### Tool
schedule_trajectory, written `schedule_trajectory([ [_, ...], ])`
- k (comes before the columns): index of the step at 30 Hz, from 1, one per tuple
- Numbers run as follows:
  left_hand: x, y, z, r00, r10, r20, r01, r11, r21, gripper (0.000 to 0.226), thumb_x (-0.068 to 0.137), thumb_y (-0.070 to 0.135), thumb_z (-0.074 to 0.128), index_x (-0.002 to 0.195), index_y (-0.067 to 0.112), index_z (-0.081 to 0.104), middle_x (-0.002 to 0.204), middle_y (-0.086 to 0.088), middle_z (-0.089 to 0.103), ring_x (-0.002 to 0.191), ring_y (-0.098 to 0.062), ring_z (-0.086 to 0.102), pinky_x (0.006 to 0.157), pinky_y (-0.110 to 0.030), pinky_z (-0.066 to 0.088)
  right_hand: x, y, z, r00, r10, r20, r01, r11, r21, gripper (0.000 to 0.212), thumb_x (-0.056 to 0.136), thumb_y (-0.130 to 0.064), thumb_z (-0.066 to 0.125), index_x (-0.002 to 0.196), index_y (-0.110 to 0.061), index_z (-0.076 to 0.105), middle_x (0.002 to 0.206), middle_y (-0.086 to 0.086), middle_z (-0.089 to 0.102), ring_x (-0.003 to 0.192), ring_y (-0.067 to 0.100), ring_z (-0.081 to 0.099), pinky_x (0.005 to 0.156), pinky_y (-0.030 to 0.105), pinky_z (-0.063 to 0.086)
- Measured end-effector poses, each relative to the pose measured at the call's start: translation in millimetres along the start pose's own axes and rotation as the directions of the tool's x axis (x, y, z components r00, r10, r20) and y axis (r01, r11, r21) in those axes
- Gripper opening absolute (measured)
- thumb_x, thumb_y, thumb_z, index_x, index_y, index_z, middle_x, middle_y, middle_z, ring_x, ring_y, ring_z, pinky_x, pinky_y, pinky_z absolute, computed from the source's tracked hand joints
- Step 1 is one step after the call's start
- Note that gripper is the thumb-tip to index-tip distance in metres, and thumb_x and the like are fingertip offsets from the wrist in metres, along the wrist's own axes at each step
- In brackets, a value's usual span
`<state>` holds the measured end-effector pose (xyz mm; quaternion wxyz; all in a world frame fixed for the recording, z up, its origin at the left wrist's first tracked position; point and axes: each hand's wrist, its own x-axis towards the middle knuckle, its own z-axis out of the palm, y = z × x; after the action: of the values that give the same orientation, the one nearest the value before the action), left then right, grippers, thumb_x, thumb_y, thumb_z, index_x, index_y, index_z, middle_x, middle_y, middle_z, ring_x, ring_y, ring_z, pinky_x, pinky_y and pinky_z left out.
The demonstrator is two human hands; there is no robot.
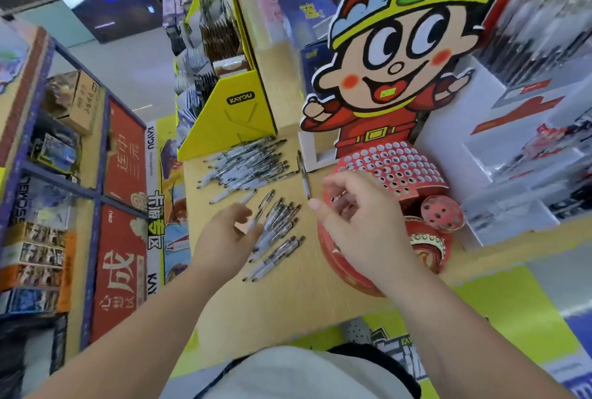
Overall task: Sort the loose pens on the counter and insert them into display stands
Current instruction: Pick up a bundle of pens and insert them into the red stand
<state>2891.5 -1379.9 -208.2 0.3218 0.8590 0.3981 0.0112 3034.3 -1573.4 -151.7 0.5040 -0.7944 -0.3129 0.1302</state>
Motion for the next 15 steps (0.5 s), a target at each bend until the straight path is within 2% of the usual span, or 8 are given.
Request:
schedule_trajectory([
  [4, 39.5, -59.6, -16.8, 0.989, -0.019, 0.145, 0.000, 0.991, 0.131, 0.045, 0.094, 0.042, 0.066, 0.130, 0.020, 0.053, 0.128, -0.004, 0.056, 0.100, -0.021, 0.059, 0.082, -0.035, 0.049, 3.2, -17.7, 66.4, 0.997, 0.050, 0.060, -0.047, 0.998, -0.050, 0.024, 0.089, -0.035, 0.073, 0.110, -0.024, 0.067, 0.100, -0.013, 0.059, 0.084, 0.007, 0.059, 0.073, 0.026, 0.052],
  [7, 66.0, -94.6, -30.1, 0.965, -0.009, 0.263, -0.039, 0.984, 0.176, 0.054, 0.094, 0.045, 0.064, 0.138, 0.016, 0.049, 0.135, -0.009, 0.052, 0.101, -0.023, 0.056, 0.084, -0.035, 0.045, 0.3, -19.1, 118.6, 0.969, 0.245, 0.044, -0.243, 0.969, -0.052, 0.018, 0.089, -0.036, 0.073, 0.104, -0.029, 0.066, 0.095, -0.016, 0.059, 0.081, 0.004, 0.059, 0.074, 0.028, 0.052],
  [10, 90.6, -122.2, -35.2, 0.941, 0.020, 0.337, -0.088, 0.978, 0.188, 0.058, 0.094, 0.047, 0.064, 0.140, 0.015, 0.050, 0.136, -0.009, 0.051, 0.111, -0.026, 0.057, 0.092, -0.038, 0.048, -7.4, -1.9, 161.9, 0.876, 0.482, 0.027, -0.477, 0.872, -0.110, 0.017, 0.089, -0.042, 0.072, 0.100, -0.032, 0.062, 0.095, -0.010, 0.059, 0.081, 0.006, 0.057, 0.072, 0.024, 0.047],
  [12, 105.5, -135.5, -33.3, 0.922, 0.039, 0.384, -0.122, 0.974, 0.192, 0.052, 0.092, 0.052, 0.062, 0.127, 0.013, 0.058, 0.129, -0.010, 0.055, 0.108, -0.028, 0.058, 0.089, -0.039, 0.050, -15.1, 13.1, 182.9, 0.777, 0.630, -0.011, -0.627, 0.772, -0.099, 0.021, 0.090, -0.044, 0.070, 0.104, -0.029, 0.064, 0.102, -0.006, 0.061, 0.087, 0.010, 0.058, 0.070, 0.022, 0.043],
  [13, 111.5, -140.5, -30.7, 0.910, 0.060, 0.410, -0.151, 0.969, 0.194, 0.045, 0.089, 0.056, 0.058, 0.108, 0.014, 0.061, 0.118, -0.012, 0.058, 0.098, -0.028, 0.059, 0.080, -0.038, 0.049, -20.0, 19.2, 190.7, 0.724, 0.688, -0.047, -0.689, 0.720, -0.075, 0.024, 0.091, -0.044, 0.069, 0.107, -0.027, 0.065, 0.106, -0.005, 0.061, 0.092, 0.011, 0.059, 0.070, 0.023, 0.042],
  [14, 117.1, -145.6, -26.5, 0.898, 0.075, 0.434, -0.176, 0.965, 0.196, 0.040, 0.087, 0.057, 0.055, 0.088, 0.017, 0.056, 0.104, -0.013, 0.059, 0.086, -0.028, 0.056, 0.069, -0.036, 0.044, -25.6, 24.0, 197.4, 0.672, 0.735, -0.087, -0.740, 0.670, -0.052, 0.030, 0.091, -0.045, 0.068, 0.111, -0.024, 0.065, 0.111, -0.004, 0.061, 0.097, 0.012, 0.059, 0.073, 0.025, 0.043],
  [15, 120.6, -148.1, -23.1, 0.885, 0.077, 0.460, -0.189, 0.961, 0.203, 0.038, 0.087, 0.054, 0.057, 0.078, 0.018, 0.047, 0.091, -0.011, 0.053, 0.076, -0.028, 0.051, 0.062, -0.034, 0.037, -31.4, 28.2, 203.9, 0.623, 0.773, -0.120, -0.781, 0.624, -0.030, 0.037, 0.091, -0.046, 0.068, 0.118, -0.020, 0.065, 0.115, -0.003, 0.061, 0.101, 0.014, 0.059, 0.077, 0.028, 0.044],
])
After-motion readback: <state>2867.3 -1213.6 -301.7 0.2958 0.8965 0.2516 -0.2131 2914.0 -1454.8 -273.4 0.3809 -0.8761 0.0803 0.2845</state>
